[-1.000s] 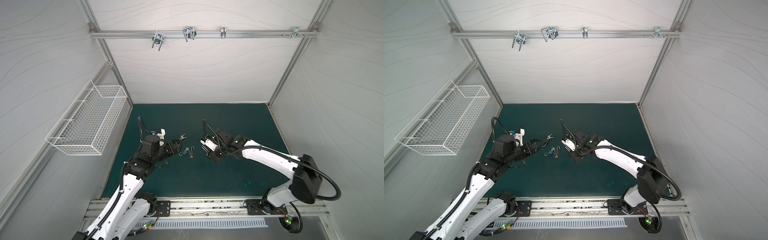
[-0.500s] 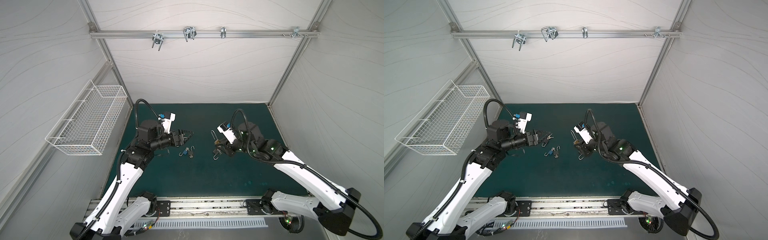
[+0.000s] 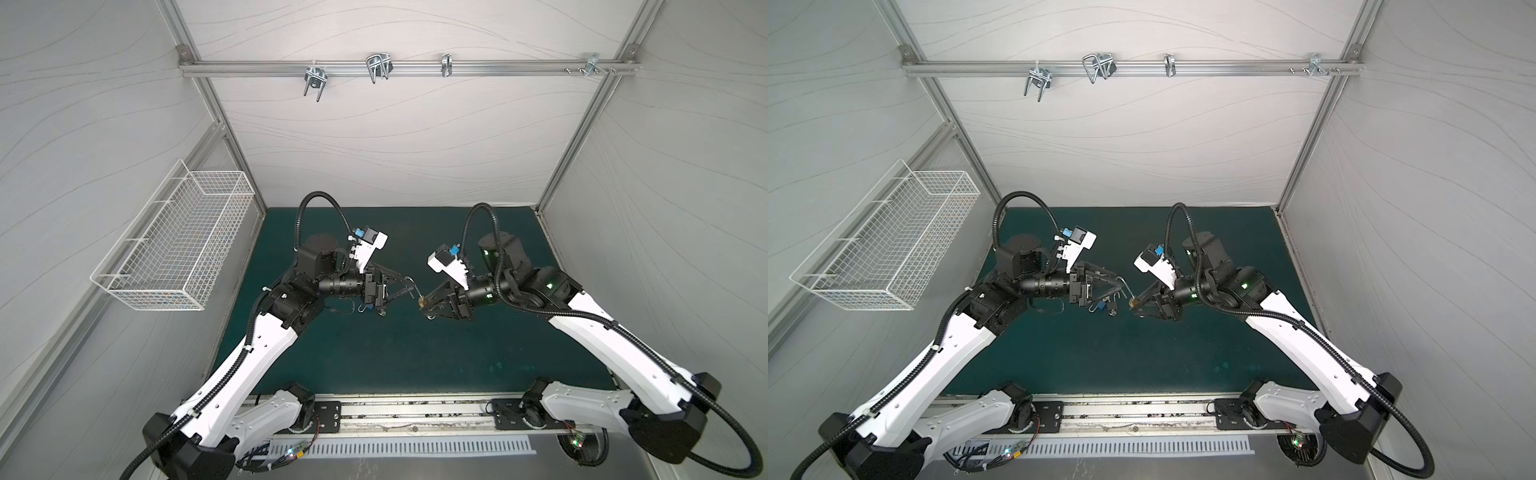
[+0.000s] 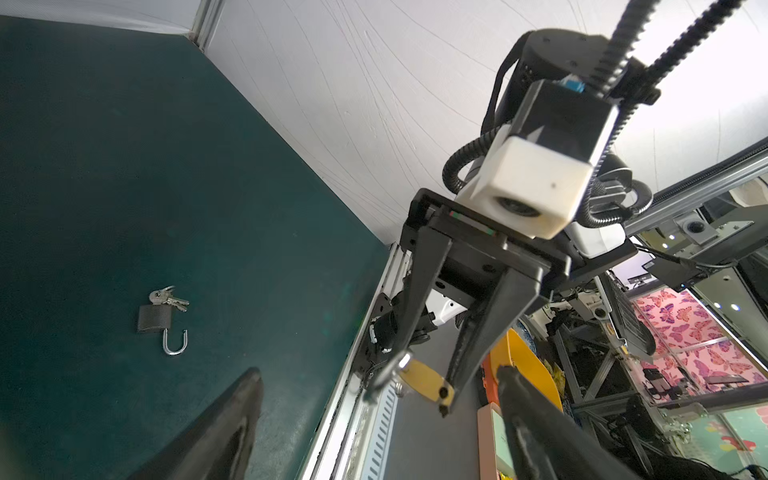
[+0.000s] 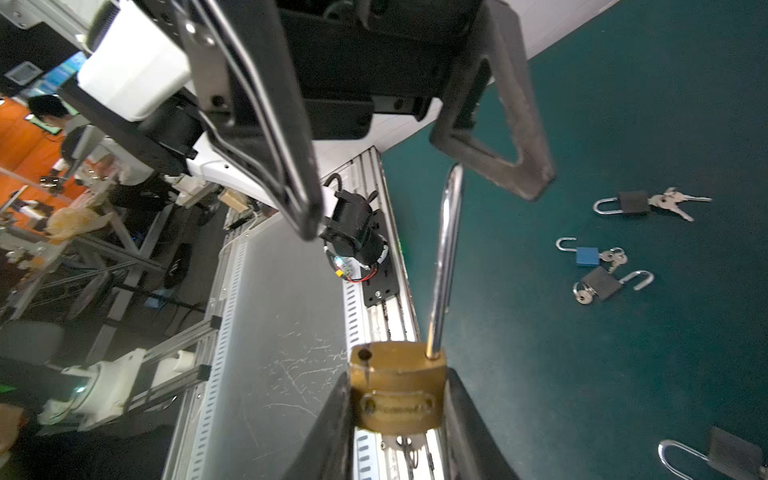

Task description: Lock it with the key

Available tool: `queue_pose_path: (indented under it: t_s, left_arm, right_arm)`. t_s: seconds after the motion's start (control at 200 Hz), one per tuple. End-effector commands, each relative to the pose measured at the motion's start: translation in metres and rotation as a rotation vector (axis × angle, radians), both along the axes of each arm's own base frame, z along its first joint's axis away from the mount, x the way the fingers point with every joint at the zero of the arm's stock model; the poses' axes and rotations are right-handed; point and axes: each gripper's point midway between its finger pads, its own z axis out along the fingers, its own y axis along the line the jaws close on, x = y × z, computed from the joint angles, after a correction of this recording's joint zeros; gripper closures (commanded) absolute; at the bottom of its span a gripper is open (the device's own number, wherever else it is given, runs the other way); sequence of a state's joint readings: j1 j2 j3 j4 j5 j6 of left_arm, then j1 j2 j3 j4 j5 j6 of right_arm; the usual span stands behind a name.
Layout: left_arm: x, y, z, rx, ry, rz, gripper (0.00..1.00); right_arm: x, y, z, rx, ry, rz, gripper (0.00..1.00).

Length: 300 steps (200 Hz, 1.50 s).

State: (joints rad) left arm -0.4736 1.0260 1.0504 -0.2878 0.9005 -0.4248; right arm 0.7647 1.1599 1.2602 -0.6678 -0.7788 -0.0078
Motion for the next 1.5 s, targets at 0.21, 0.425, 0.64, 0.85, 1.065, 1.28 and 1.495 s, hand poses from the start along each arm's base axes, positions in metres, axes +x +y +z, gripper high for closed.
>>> queue_pose_path:
  t_s: [0.21, 0.425, 0.64, 0.85, 1.065, 1.28, 1.495]
  left_arm:
    - [-0.013, -0.008, 0.031, -0.068, -0.096, -0.083, 0.5]
    - [-0.017, -0.01, 0.026, -0.063, -0.082, -0.1, 0.74]
    - [-0.012, -0.009, 0.027, -0.061, -0.081, -0.059, 0.94]
    - [-0.002, -0.007, 0.039, -0.124, -0.093, 0.025, 1.0]
    - [0.014, 0.002, 0.068, -0.246, -0.124, 0.16, 1.0]
    - [0.02, 0.018, 0.103, -0.365, -0.155, 0.276, 1.0]
    - [0.027, 0.028, 0.125, -0.497, -0.108, 0.342, 1.0]
  right_arm:
    - [-0.012, 0.001, 0.007, 0.016, 0.061, 0.069, 1.0]
    - [-0.01, 0.003, 0.009, 0.026, 0.061, 0.055, 1.0]
    - [-0.007, 0.003, 0.008, 0.021, 0.052, 0.04, 1.0]
    - [0.006, 0.001, 0.023, 0.047, -0.057, -0.036, 0.98]
    - [0.018, -0.008, 0.054, 0.162, -0.242, -0.143, 0.4]
    - [0.032, -0.021, 0.093, 0.405, -0.357, -0.324, 0.26]
    - [0.05, -0.014, 0.115, 0.562, -0.455, -0.409, 0.06]
